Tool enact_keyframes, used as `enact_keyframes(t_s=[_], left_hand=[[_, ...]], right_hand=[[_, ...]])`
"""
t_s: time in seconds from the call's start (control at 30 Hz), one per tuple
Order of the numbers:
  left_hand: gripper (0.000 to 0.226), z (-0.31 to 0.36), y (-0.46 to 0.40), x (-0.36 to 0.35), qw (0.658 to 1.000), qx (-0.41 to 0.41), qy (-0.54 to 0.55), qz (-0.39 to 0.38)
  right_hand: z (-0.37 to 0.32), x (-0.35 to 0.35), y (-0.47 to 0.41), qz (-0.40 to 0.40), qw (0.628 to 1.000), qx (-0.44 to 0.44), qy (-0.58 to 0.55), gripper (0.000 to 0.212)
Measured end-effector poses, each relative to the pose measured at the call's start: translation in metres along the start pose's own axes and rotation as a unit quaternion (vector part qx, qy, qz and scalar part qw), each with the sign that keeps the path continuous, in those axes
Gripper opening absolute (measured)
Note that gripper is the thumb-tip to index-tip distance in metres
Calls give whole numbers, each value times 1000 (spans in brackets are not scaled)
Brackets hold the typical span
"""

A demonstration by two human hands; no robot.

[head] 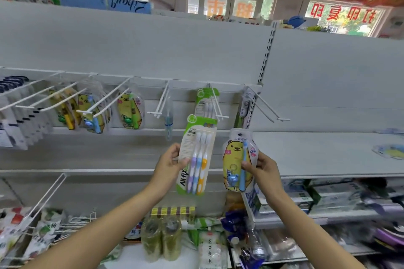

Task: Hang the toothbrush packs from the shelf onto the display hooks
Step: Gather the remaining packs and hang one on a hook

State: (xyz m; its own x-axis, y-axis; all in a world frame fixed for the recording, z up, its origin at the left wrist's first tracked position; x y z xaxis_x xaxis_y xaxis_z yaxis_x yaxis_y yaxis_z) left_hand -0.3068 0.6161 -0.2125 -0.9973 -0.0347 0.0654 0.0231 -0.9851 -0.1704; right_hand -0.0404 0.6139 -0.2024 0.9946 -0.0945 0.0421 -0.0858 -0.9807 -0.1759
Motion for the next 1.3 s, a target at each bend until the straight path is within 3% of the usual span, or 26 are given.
enact_keyframes(t_s=[0.37,0.67,0.93,1.3], left_hand=[[17,-2,-7,-27,997,-6,25,69],[25,8,-16,-40,994,-33,76,73],[31,8,-13,-39,994,-48,50,85],[29,12,-21,-55,998,-52,9,36]], right_hand=[[6,49,-12,-10,1000,-1,-16,20],[16,55,-13,-34,999,-15,-20,22],[21,60,-13,-42,999,-19,-24,23],[27,56,-13,-47,998,-23,-30,21]])
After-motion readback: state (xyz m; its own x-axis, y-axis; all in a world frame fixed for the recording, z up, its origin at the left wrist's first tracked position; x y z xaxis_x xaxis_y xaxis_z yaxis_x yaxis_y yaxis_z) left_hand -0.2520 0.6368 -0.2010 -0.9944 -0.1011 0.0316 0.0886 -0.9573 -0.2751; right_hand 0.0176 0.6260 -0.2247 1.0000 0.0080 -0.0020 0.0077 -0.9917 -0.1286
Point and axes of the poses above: each hand's wrist, its own y-axis away from the middle knuckle, its own x-axis out of the back of the hand, z = x × y, the point moved 1 cm from there along -y, towards the middle knuckle, and after that the axes turned 1 degree about x, right-handed, at the moved point
